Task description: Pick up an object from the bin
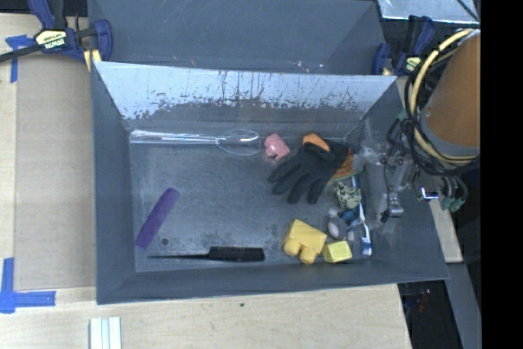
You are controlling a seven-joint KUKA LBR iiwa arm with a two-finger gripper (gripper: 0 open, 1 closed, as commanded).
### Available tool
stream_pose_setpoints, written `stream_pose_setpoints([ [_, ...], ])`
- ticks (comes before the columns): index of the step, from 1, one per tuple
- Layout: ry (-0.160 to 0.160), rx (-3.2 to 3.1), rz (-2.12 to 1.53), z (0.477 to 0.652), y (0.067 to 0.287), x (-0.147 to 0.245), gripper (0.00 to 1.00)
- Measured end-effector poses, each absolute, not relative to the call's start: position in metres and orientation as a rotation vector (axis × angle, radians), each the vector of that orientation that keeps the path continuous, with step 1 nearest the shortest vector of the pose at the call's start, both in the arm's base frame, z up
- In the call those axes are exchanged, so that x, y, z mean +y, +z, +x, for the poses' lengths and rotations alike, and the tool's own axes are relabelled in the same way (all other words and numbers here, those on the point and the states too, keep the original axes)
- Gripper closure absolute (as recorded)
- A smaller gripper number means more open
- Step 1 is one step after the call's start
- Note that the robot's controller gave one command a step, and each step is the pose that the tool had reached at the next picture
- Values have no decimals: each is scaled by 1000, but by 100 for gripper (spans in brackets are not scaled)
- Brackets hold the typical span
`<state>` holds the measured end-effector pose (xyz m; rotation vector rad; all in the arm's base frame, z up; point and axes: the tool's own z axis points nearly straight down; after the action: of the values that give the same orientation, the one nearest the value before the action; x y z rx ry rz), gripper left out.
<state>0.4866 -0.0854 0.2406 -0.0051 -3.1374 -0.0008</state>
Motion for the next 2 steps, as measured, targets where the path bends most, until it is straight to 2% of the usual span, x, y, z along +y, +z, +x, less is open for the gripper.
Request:
stream_pose_setpoints([
  [1, 1, -3145, 0, 488, 244, -85, 0],
  [2, 4, -3145, 169, 520, 162, -114, 0],
])
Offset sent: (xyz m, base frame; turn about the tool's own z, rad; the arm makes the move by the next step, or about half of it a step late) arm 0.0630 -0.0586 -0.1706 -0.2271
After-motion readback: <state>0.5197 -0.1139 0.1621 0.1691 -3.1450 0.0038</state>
